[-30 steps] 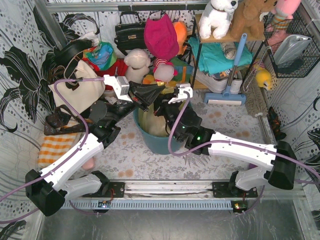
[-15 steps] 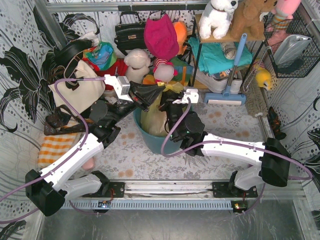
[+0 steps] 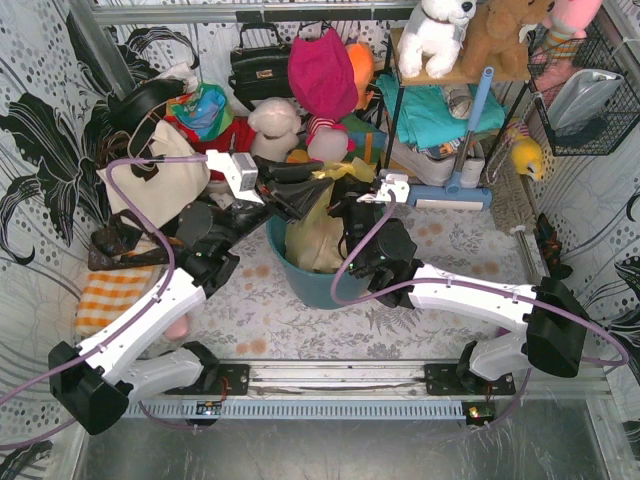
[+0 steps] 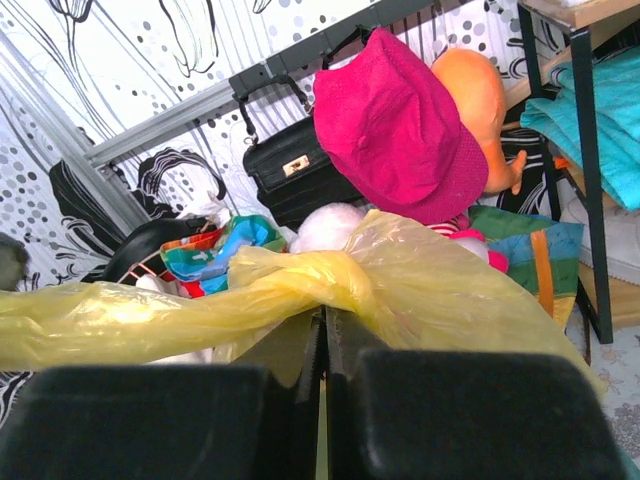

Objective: Tie the trash bag

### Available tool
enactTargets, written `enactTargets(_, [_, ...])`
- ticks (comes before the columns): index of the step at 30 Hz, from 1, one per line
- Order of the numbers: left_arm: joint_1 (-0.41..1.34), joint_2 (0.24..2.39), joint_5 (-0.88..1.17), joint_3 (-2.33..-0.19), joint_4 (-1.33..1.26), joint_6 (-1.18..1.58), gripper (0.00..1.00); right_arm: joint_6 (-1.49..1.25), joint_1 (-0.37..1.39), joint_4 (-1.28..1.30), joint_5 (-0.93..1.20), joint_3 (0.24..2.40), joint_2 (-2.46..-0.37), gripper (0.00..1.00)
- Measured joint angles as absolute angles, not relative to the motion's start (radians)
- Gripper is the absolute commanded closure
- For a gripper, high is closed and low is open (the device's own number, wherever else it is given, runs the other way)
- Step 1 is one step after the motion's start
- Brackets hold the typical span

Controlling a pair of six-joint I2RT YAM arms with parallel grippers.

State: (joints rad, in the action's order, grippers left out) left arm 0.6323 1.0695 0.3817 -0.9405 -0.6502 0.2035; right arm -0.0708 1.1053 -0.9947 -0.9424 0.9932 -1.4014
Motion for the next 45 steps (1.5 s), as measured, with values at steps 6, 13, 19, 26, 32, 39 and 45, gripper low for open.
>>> enactTargets(6, [0.632,1.002,0.332,-0.941,-0.641,0.204,0.37,-0.093,1.105,-0.976,-0.924,0.991,-1.392,1.00])
enactTargets(13, [0.632,0.920,0.185,-0.941,-0.596,0.205,0.36,-0.107,1.105,-0.960,-0.916,0.991,-1.380,1.00])
enactTargets(19, [0.593,0.944,0.088,-0.944,-0.496,0.242,0.36,-0.112,1.104,-0.947,-0.912,0.991,-1.379,1.00])
enactTargets(26, [0.417,1.069,0.327,-0.946,-0.484,0.409,0.37,-0.112,1.104,-0.935,-0.909,0.991,-1.375,1.00])
enactTargets(32, [0.377,1.167,0.569,-0.948,-0.533,0.503,0.38,-0.113,1.104,-0.934,-0.905,0.991,-1.371,1.00])
enactTargets(39, [0.372,1.214,0.702,-0.950,-0.585,0.538,0.49,-0.116,1.104,-0.924,-0.897,0.991,-1.371,1.00])
enactTargets(45, [0.372,1.226,0.731,-0.953,-0.599,0.538,0.61,-0.117,1.104,-0.920,-0.897,0.991,-1.371,1.00])
